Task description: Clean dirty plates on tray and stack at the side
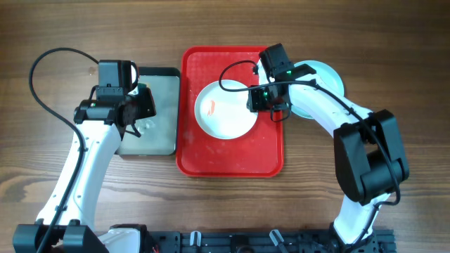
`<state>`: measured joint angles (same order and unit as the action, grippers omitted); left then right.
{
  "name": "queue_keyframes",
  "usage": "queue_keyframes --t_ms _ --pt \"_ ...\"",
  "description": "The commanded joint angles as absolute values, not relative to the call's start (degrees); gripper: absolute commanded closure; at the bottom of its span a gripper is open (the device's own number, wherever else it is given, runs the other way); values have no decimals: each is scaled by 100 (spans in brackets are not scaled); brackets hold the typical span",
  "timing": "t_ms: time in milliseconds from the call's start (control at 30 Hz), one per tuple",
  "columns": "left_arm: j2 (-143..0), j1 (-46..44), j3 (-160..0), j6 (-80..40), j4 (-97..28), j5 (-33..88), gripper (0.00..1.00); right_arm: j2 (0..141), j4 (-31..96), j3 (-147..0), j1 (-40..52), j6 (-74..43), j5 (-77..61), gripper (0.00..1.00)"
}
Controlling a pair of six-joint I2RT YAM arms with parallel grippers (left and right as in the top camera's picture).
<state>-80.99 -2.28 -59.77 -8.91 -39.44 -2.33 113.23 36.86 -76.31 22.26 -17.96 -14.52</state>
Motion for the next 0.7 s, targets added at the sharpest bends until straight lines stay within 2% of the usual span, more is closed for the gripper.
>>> queue_keyframes --t_ms 0,233,467,600,667 --pt "-8005 -211 -6066 -941 -3935 -307 96 11227 3691 -7522 2270 -1865 -1391 61" --pt "-8005 -213 -6064 -941 -3964 -307 96 11306 3695 -7516 2270 -2003 -1249 63" --pt "-8005 -211 -6066 -941 -3964 -307 96 11332 3470 -7255 2270 -2274 -895 76" --pt "-8005 -211 -6066 -941 -3957 -307 96 11332 3428 -7251 2270 -2305 -893 88" --pt "-8005 -211 -6064 -941 -3957 -307 96 11332 3424 -7251 2270 -2314 -893 90"
